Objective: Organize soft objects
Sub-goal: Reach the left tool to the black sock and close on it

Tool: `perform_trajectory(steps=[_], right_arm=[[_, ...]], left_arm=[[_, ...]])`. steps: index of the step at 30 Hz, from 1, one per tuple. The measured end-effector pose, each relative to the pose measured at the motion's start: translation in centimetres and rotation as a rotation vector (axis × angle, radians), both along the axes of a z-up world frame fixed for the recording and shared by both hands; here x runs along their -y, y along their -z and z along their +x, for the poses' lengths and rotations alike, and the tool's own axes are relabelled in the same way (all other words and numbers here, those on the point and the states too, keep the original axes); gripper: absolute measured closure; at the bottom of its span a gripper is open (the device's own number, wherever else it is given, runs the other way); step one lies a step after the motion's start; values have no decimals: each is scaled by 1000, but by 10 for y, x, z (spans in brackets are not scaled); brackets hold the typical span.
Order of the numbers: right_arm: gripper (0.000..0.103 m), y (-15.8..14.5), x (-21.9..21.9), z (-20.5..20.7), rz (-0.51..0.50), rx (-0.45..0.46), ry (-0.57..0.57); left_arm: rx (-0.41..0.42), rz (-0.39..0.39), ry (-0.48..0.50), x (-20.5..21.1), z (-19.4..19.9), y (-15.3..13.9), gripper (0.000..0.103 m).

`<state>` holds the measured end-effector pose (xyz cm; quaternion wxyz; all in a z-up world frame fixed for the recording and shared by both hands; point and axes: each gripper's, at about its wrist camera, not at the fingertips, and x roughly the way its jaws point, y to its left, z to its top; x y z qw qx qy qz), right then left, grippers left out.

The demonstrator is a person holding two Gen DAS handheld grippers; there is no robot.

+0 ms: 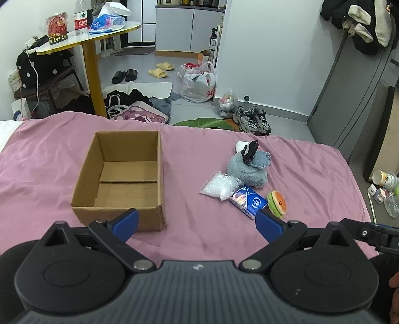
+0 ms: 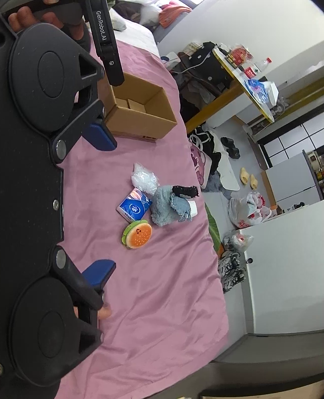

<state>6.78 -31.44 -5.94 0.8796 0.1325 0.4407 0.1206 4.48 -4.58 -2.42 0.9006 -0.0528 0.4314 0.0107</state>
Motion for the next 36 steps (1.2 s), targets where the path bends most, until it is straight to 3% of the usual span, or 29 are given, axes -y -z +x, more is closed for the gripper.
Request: perform_trajectory(steps=[5, 15, 26, 36], right_arm=[[27, 15, 4, 18, 37, -43, 15], [33, 30, 5, 50, 115, -57, 11], [52, 53, 10, 87, 208, -102, 28], [65, 69, 15, 125, 303, -136, 71]], left_arm=[[11, -18, -1, 3, 16, 5, 3], [-2, -55, 26, 14, 52, 22, 14], [-21, -71, 49, 25, 89, 39, 31], [-15, -92, 70, 42, 130, 45, 34]])
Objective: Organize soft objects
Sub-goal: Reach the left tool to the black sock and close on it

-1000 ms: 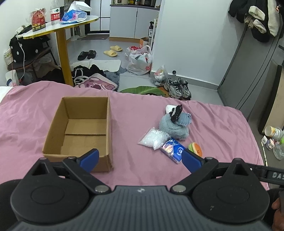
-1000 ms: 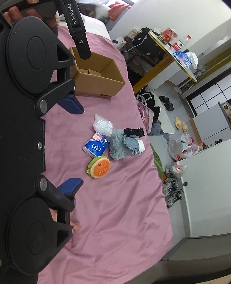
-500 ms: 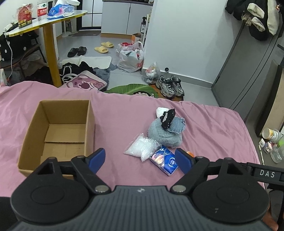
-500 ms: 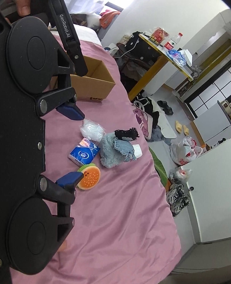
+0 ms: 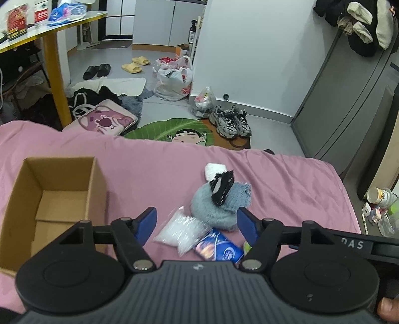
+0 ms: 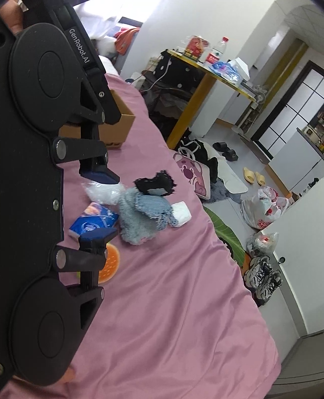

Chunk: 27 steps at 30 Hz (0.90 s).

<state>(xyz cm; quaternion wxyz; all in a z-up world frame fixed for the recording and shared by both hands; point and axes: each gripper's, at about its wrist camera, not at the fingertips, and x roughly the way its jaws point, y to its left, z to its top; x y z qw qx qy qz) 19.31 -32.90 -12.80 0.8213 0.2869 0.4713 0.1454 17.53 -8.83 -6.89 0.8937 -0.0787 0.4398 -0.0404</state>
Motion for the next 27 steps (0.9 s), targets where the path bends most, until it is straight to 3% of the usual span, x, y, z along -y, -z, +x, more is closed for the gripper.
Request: perform_trajectory(steps=[10, 24, 27], right_arm=[[76, 21, 1, 35, 92, -26, 9], [78, 50, 1, 57, 199, -56, -17], [78, 54, -1, 61, 202, -59, -26]], left_arm=[[-14, -37, 27, 18, 42, 16, 41], [-109, -101, 39, 30, 90, 59, 49], [-133, -122, 27, 28, 95, 66, 61]])
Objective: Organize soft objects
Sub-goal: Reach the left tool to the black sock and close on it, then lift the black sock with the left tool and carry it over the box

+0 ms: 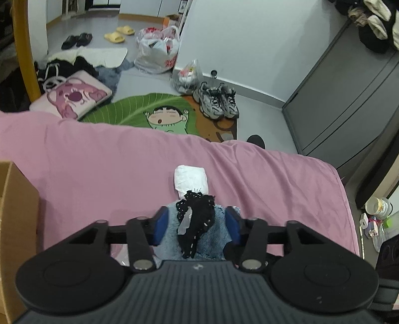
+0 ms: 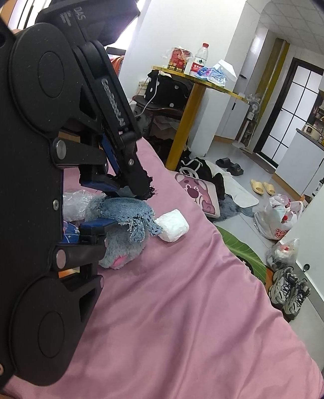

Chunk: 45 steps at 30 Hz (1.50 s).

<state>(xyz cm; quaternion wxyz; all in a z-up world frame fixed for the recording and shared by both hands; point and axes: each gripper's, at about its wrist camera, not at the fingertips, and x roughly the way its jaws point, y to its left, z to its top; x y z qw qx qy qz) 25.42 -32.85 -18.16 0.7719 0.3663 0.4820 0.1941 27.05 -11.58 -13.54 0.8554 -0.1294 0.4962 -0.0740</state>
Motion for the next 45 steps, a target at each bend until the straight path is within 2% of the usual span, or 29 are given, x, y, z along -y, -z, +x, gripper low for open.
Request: perform_trajectory(steps=[2, 6, 8, 11, 30, 45], right_arm=[[78, 1, -3, 2, 1, -1, -5], [79, 4, -6, 4, -4, -4, -9], [92, 4, -7, 4, -14, -3, -8], [95, 1, -3, 0, -19, 12, -1], [96, -43, -17, -29, -89, 155, -26], [96, -76, -60, -46, -107, 243, -83]], left_arm=[[-12, -14, -10, -4, 1, 4, 79], [-14, -47, -21, -9, 1, 7, 83], [-16, -58, -16, -10, 0, 6, 85], [-12, -67, -19, -13, -1, 5, 87], [86, -58, -74, -50, -54, -40, 87], [149, -57, -164, -111, -94, -67, 87]])
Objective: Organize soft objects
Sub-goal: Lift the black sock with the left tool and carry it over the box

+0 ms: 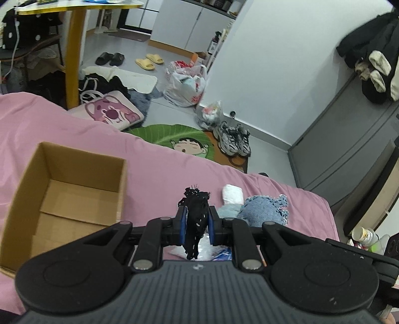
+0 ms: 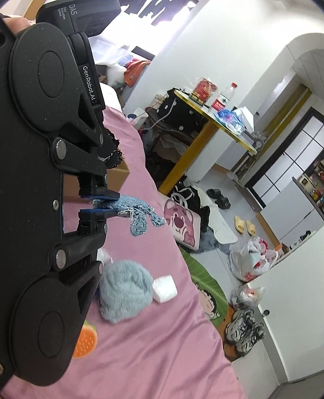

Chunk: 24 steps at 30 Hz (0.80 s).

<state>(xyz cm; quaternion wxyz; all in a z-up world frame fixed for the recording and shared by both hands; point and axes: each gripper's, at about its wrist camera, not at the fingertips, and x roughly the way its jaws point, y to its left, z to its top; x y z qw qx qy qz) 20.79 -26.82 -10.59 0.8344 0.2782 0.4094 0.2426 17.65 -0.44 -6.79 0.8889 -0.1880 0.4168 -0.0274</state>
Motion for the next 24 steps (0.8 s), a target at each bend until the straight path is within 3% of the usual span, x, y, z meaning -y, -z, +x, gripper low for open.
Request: perform_trajectory(steps=[13, 24], right_arm=[[96, -6, -51, -11, -16, 17, -44], [96, 1, -98, -9, -20, -9, -78]], left_arm=[[21, 4, -90, -57, -14, -3, 87], [6, 0, -174, -106, -10, 16, 86]])
